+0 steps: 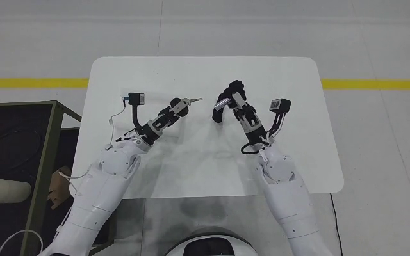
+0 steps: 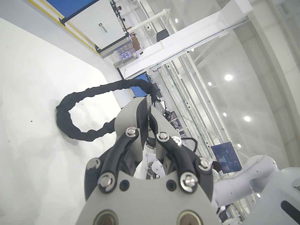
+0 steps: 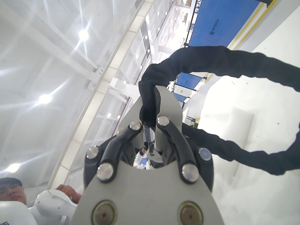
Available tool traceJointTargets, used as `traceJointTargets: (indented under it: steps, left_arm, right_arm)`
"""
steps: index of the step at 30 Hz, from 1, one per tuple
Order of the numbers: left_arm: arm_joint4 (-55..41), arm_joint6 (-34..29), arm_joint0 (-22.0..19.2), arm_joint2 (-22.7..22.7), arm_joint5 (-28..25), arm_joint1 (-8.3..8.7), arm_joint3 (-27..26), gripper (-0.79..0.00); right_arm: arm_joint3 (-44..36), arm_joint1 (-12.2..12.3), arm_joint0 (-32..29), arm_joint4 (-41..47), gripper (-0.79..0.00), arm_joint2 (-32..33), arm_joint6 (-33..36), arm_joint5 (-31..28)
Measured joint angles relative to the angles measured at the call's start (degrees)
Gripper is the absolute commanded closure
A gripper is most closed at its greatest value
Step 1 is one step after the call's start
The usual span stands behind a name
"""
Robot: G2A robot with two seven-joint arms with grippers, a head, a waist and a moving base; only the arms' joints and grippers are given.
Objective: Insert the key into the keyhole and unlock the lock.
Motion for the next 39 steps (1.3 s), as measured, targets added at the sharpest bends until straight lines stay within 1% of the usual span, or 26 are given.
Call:
traceJointTargets:
  steps: [2, 6, 9, 13, 18, 23, 39]
  left_arm:
    - [0.3, 3.2, 1.3, 0.8, -1.3, -0.49, -1.2, 0.0]
    - [1.8, 10.1, 2.2, 2.6, -4.0, -1.7, -0.4, 0.0]
    - [3.1, 12.8, 2.3, 4.4, -5.4, -2.51, 0.0, 0.0]
    - [6.2, 14.8, 2.3, 6.1, -4.4, -3.36, 0.2, 0.0]
    - [8.9, 16.8, 2.0, 6.9, -4.5, -4.24, 0.5, 0.0]
    - [10.3, 17.6, 1.9, 7.1, -3.6, -4.91, 1.0, 0.0]
    - [12.1, 16.8, 1.9, 6.1, -3.2, -6.4, 1.4, 0.0]
  right_arm:
    - [0.2, -0.4, 0.2, -1.5, 0.0, -0.9, -4.7, -0.9]
    - [2.2, -1.1, 1.0, -6.8, 0.0, -2.5, -13.7, -3.8]
    - [3.7, -1.6, 1.5, -10.2, 0.0, -3.5, -18.5, -5.0]
    - [5.1, -2.0, 2.0, -12.6, 0.0, -4.3, -22.1, -6.0]
    - [6.3, -2.2, 2.5, -13.8, 0.0, -4.7, -23.5, -7.0]
    - [6.7, -2.3, 2.5, -13.4, 0.0, -5.2, -22.9, -7.5]
    - [6.2, -2.6, 1.9, -13.6, 0.0, -5.6, -22.3, -8.5]
